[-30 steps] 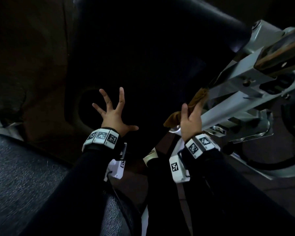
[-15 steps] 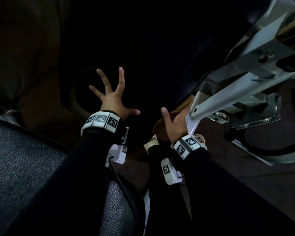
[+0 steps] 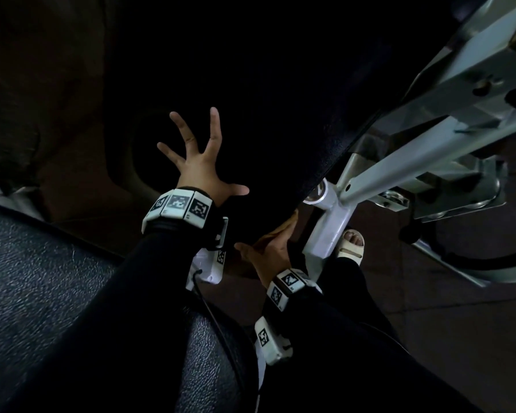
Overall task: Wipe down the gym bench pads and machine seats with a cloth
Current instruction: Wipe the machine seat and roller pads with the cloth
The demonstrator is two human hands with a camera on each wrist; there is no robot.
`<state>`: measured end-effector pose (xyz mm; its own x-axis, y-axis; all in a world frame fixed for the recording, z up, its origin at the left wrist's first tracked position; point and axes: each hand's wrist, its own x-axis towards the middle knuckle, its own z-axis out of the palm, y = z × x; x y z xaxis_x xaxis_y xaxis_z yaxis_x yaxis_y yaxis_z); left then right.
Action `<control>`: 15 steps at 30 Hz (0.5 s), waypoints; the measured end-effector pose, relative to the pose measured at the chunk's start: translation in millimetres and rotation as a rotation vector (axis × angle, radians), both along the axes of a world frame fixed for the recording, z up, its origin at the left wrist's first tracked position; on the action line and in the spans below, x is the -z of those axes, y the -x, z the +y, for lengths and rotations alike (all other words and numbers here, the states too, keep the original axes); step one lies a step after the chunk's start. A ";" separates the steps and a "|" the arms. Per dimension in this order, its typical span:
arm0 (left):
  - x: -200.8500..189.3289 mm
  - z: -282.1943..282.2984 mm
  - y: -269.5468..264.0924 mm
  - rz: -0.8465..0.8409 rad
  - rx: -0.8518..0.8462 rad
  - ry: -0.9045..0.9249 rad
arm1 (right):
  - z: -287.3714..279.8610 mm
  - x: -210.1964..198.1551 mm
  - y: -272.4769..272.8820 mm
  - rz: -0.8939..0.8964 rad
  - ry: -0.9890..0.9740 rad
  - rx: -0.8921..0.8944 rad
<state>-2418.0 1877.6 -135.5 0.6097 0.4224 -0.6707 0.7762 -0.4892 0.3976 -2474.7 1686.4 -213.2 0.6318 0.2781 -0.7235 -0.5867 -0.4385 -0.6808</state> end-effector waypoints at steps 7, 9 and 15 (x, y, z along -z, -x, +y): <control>-3.8 -3.9 2.3 -0.034 -0.043 -0.035 | -6.1 -38.6 -99.9 -0.509 0.072 -0.001; -5.2 -5.6 3.0 -0.038 -0.059 -0.056 | -6.3 -56.4 -141.4 -0.573 0.117 -0.013; -6.8 -7.9 6.6 -0.033 -0.102 -0.098 | -6.2 -87.4 -198.9 -0.469 0.235 -0.079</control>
<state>-2424.7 1869.8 -128.7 0.5814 0.5460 -0.6032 0.8112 -0.4464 0.3778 -2275.8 1680.1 -125.8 0.8863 0.2021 -0.4167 -0.2019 -0.6411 -0.7404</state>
